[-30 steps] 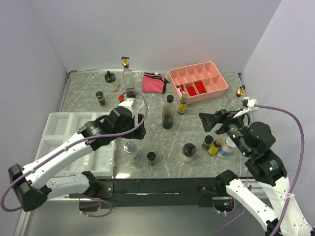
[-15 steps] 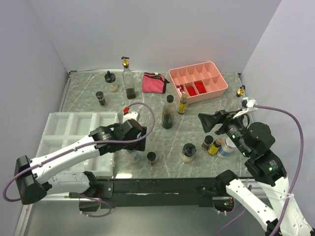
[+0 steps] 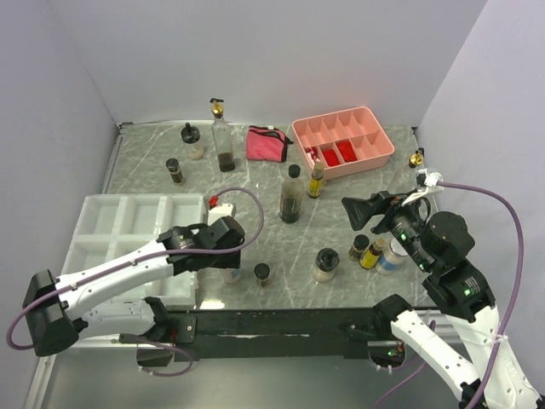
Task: Organize the condiment bottles
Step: Pick up the bottle from the corner of the board, then place the bottle in the storage box.
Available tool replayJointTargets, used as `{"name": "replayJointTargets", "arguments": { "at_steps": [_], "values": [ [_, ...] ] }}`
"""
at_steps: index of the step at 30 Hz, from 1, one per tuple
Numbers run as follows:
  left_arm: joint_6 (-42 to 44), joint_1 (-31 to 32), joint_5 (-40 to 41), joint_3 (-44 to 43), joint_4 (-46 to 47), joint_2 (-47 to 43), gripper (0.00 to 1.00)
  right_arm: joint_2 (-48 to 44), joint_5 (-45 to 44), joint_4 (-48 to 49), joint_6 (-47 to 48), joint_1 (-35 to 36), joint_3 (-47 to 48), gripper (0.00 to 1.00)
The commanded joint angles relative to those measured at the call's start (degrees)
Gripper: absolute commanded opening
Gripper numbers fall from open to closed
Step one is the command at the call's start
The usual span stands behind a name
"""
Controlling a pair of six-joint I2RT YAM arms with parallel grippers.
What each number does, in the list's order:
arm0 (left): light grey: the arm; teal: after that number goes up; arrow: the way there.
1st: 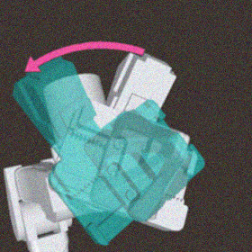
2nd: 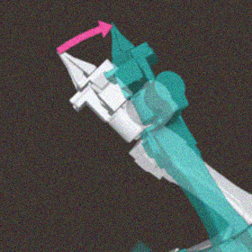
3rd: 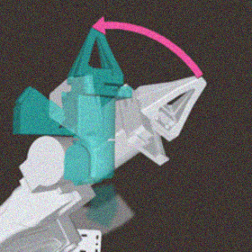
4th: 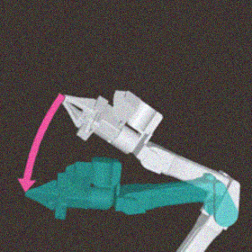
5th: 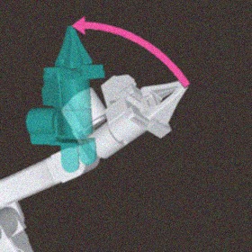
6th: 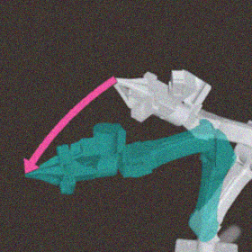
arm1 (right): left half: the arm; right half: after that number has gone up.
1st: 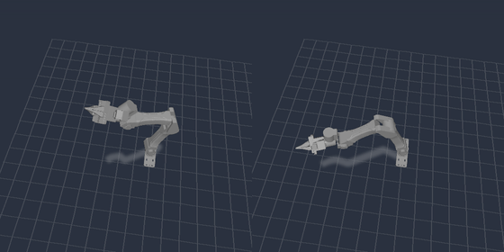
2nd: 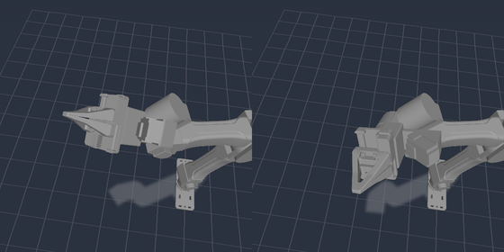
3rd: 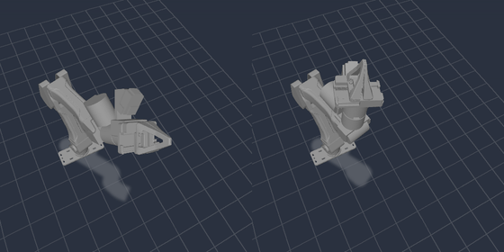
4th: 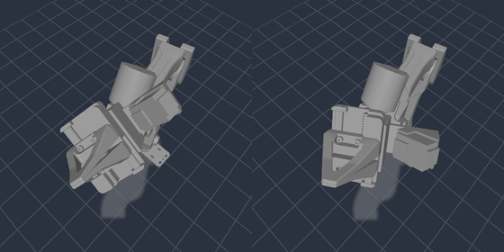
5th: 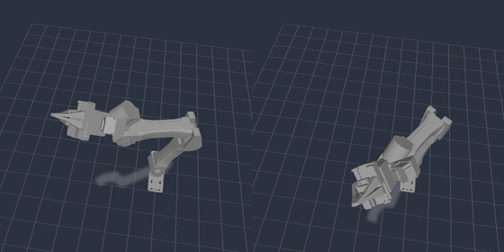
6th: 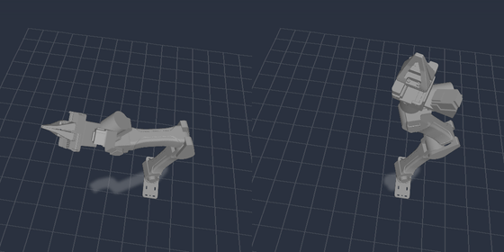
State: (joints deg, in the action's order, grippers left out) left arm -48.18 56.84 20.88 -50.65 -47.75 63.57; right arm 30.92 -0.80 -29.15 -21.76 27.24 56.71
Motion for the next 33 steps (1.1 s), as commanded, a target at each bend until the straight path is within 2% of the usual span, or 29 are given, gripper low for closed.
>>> {"name": "replayJointTargets", "arguments": {
  "at_steps": [1, 2, 3, 4, 13, 16, 20, 22, 25, 32, 33],
  "values": [
    [-3.1, 0.3, 3.5, -0.4, -0.7, -1.8, 0.48, 0.1, 0.0, 2.3, 0.3, 0.4, -0.7, 0.99],
    [-4.0, 0.3, 4.1, -0.8, -1.6, -2.3, 0.41, 0.0, 0.2, 2.3, 0.2, 0.4, -0.6, 0.99],
    [-4.5, 0.3, 5.5, -1.1, -1.9, -2.7, 0.18, 0.0, 0.2, 2.3, 0.2, 0.4, -0.6, 0.99],
    [-5.3, 0.3, 6.5, -2.2, -2.5, -3.1, 0.01, 0.0, 0.3, 2.3, 0.2, 0.4, -0.5, 0.99],
    [-16.1, 0.2, 17.6, -13.2, -6.0, -9.9, 0.01, 0.0, 0.2, 1.9, 0.1, 0.4, 0.2, 0.99],
    [-23.4, 0.1, 25.9, -16.9, -8.7, -10.9, 0.01, 0.6, 0.2, 1.6, -0.5, 0.4, 0.9, 0.99],
    [-20.7, -2.8, 30.3, -19.8, -6.5, -11.5, 0.01, 2.0, 0.4, 1.0, -1.2, 0.5, 1.6, 0.98],
    [-17.5, -8.7, 29.0, -21.5, -5.8, -10.6, 0.01, 2.3, 0.4, 0.8, -1.3, 0.4, 1.7, 0.99],
    [-12.7, -18.9, 20.9, -22.6, -1.5, -8.6, 0.01, 2.4, 0.0, 0.4, -1.4, 0.4, 1.6, 0.99],
    [-18.1, -37.3, 12.4, -26.4, -3.3, -1.4, 0.01, 1.7, -0.9, 0.4, -1.4, 0.4, 0.9, 0.99],
    [-18.4, -42.4, 10.9, -27.0, -3.8, -0.8, 0.01, 1.8, -0.6, 0.4, -1.4, 0.4, 0.8, 0.99]
  ]
}}
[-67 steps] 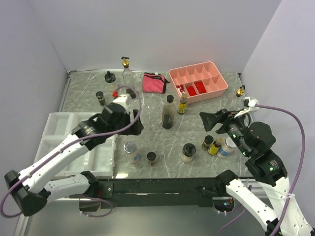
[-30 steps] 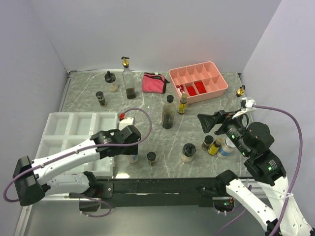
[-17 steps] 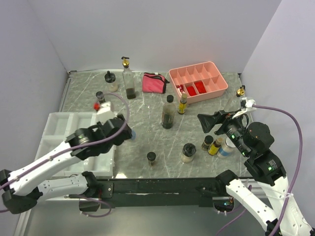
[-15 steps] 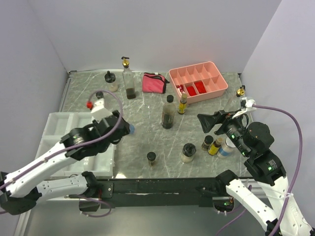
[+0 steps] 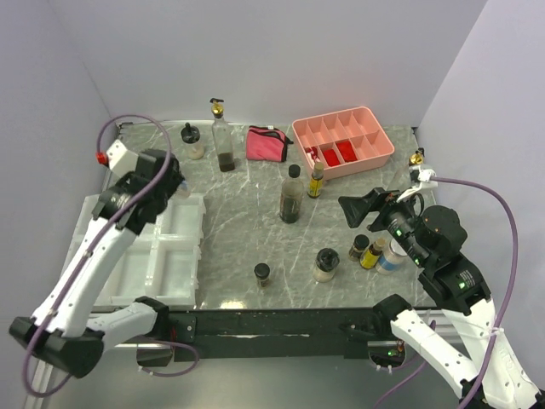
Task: Organize the condiment bottles
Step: Place the bottle in the storage box.
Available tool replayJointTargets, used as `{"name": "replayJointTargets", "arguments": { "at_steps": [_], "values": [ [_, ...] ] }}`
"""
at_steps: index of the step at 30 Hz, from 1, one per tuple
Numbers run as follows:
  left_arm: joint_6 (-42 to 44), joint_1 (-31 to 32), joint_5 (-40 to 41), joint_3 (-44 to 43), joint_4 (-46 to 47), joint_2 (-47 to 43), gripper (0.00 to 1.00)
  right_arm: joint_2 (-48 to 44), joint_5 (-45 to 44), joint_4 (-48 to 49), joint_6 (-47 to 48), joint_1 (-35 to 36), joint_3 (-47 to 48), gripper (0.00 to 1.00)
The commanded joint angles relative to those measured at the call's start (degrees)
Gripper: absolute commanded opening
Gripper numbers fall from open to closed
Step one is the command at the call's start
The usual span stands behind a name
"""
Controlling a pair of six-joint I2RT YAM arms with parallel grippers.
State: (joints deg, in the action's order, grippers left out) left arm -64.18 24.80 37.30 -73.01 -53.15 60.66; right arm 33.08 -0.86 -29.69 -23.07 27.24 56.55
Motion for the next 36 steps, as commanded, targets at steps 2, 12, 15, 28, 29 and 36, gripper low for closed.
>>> {"name": "replayJointTargets", "arguments": {
  "at_steps": [2, 12, 15, 28, 29, 36],
  "values": [
    [-3.1, -15.5, -10.4, -4.5, 2.3, 3.0, 0.01, -0.1, -0.2, 1.0, -0.1, 0.4, 1.0, 0.99],
    [-6.7, -41.9, -13.7, 1.0, 1.1, -0.9, 0.01, -0.5, 2.3, 1.8, -0.1, 0.4, 0.5, 1.0],
    [-8.0, -44.4, -7.5, 2.5, 0.2, -2.2, 0.01, -1.2, 2.4, 3.0, 0.1, 0.4, -1.0, 1.0],
    [-7.2, -54.4, -0.4, 10.0, -1.7, -2.5, 0.01, 0.1, 3.3, 2.3, 0.0, 0.4, 0.1, 1.0],
    [-7.3, -54.9, -0.1, 10.3, -2.0, -2.3, 0.01, 0.0, 3.3, 2.2, 0.0, 0.4, 0.0, 1.0],
    [-9.2, -55.3, 3.0, 13.3, -2.6, -2.6, 0.01, 0.4, 3.7, 2.4, -0.2, 0.4, -0.1, 1.0]
  ]
}}
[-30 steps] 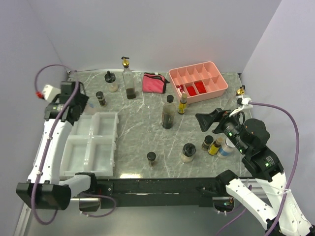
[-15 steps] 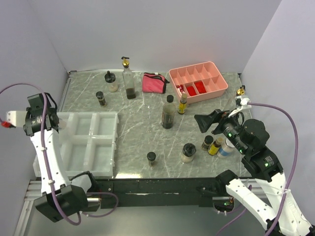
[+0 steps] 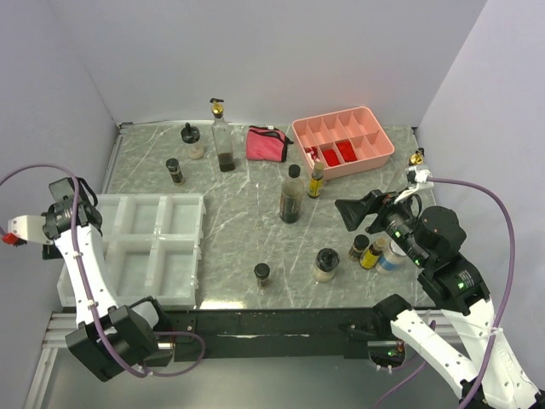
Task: Organize the condiment bottles
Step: Place the bottle in the storage box, then pick up the bottle from the corner of the board.
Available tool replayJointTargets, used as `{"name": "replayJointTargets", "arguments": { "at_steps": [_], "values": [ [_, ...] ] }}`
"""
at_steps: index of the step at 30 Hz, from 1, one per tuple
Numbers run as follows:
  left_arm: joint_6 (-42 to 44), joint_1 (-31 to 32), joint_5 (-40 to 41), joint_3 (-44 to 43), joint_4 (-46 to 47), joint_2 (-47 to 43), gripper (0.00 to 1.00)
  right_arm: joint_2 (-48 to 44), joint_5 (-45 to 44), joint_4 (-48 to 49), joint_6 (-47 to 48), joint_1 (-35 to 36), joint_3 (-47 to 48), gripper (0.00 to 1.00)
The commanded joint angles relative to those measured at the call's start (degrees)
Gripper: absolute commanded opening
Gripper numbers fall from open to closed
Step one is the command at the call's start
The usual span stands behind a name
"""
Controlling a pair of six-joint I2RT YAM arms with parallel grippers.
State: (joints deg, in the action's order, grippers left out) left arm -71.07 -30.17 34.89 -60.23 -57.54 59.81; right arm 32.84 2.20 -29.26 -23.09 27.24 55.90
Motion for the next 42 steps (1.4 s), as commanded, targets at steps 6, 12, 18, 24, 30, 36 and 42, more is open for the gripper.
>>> {"name": "replayJointTargets", "arguments": {
  "at_steps": [6, 12, 18, 24, 30, 36, 42],
  "values": [
    [-3.4, -0.5, 6.0, 4.9, 5.9, 0.6, 0.13, 0.9, 1.0, 2.4, -0.2, 0.4, 0.0, 1.0],
    [2.3, -0.5, 2.4, 5.7, 11.7, 4.3, 0.22, 0.6, 1.6, 2.3, -0.2, 0.4, 0.0, 1.0],
    [3.6, -0.5, 2.4, 6.2, 12.7, 4.7, 0.92, 0.3, 1.6, 2.3, -0.1, 0.4, -0.1, 1.0],
    [6.2, -0.5, 3.6, 4.2, 10.9, 4.1, 0.99, -0.1, 2.1, 2.0, -0.4, 0.4, 0.5, 1.0],
    [11.9, -0.5, 0.3, -6.5, 5.8, 3.4, 0.99, 0.4, 3.6, 1.8, -1.7, 0.4, 0.2, 1.0],
    [25.5, -0.5, -23.0, -7.5, 14.6, -1.7, 0.99, 1.5, -3.6, -1.8, -6.0, 0.4, 0.1, 1.0],
    [32.0, -0.2, -45.3, -2.4, 24.7, -10.8, 0.99, 3.9, -12.3, -9.0, -12.8, 0.4, 1.9, 1.0]
  ]
}}
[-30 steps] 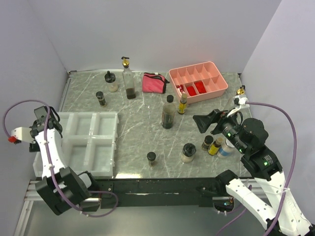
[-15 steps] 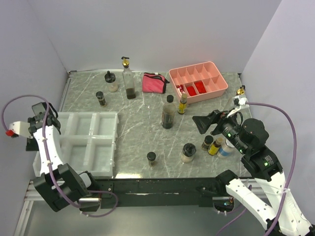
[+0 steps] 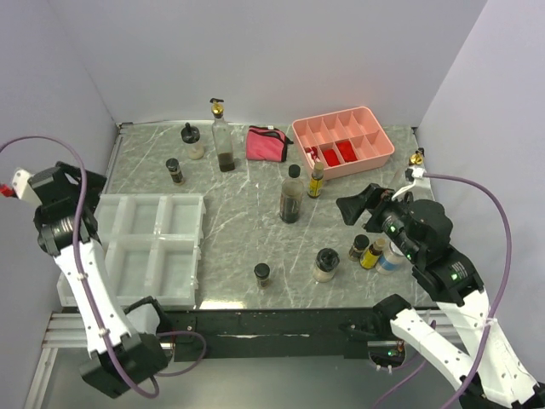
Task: Organize the condiment bottles
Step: Pick up the bottle from the corner of the board.
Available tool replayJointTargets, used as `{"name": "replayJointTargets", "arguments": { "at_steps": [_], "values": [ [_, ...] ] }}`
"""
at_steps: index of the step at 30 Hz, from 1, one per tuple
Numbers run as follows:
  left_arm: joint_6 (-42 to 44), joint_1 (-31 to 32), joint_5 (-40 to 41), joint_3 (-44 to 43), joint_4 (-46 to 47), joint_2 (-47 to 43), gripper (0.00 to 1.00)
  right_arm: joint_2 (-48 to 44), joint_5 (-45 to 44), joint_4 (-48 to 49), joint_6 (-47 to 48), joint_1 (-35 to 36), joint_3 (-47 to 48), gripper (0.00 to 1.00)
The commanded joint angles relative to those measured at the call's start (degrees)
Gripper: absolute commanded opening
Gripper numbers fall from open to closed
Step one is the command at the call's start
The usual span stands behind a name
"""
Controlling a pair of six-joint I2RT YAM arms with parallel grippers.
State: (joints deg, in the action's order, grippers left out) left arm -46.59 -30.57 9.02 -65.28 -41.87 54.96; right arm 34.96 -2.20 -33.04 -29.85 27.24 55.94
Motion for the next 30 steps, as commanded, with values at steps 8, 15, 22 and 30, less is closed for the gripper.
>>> {"name": "replayJointTargets", "arguments": {
  "at_steps": [8, 15, 22, 30],
  "values": [
    [7.0, 17.9, -31.8, 6.9, 16.7, -9.3, 1.0, 3.5, -22.4, -17.5, -19.1, 0.4, 0.7, 1.0],
    [12.3, 40.4, -27.7, 9.6, 20.7, -3.7, 0.99, 7.6, -34.5, -25.5, -26.8, 0.1, -1.6, 1.0],
    [22.6, 59.7, -22.9, 10.0, 18.2, 2.4, 0.99, 16.4, -36.5, -33.3, -33.8, -6.4, 3.1, 0.99],
    [24.6, 64.0, -16.3, 11.8, 15.8, -1.5, 0.99, 15.9, -28.0, -29.9, -28.2, -24.7, 0.2, 0.99]
  ]
}}
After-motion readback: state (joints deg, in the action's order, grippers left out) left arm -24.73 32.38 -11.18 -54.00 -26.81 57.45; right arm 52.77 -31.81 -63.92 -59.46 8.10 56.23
